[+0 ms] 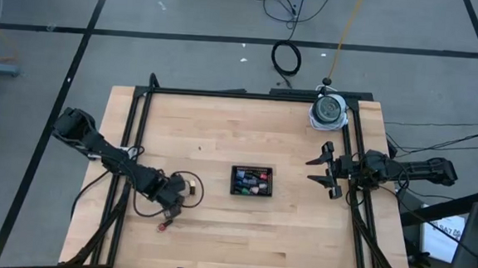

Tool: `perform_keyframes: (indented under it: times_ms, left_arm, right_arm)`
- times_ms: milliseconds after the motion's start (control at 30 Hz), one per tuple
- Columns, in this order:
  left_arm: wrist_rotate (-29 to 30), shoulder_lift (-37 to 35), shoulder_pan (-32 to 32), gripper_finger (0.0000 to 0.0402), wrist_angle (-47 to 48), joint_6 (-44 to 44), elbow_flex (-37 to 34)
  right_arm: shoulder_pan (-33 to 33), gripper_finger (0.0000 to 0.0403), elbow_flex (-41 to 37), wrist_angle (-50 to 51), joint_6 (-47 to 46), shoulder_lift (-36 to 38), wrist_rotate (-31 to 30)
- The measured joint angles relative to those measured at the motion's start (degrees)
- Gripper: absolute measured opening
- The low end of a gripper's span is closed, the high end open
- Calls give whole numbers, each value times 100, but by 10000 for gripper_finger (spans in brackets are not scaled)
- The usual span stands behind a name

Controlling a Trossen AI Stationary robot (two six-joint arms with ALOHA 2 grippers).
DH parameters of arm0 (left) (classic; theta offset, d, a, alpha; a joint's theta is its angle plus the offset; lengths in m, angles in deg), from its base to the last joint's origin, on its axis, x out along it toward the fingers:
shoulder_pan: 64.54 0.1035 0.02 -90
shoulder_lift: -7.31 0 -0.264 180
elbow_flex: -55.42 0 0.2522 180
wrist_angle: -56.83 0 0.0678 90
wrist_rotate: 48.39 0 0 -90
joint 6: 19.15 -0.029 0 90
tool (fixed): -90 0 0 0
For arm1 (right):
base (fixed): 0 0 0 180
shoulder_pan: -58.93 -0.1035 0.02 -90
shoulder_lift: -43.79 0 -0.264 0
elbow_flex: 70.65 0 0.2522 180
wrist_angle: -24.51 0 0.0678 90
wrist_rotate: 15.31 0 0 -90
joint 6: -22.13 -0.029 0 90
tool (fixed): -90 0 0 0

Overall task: Pick & Place Nail Polish
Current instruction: Put the blue nail polish into the black bin

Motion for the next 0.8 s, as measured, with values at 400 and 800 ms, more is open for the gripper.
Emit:
perform_keyframes:
  times_ms: [400,800]
  left_arm:
    - [-401,-169,281,97,12,2511,-28]
    - [-84,-208,331,97,447,2440,849]
  right_arm:
    - [0,192,0,-2,0,-1,1]
    - [0,192,0,-1,0,1,1]
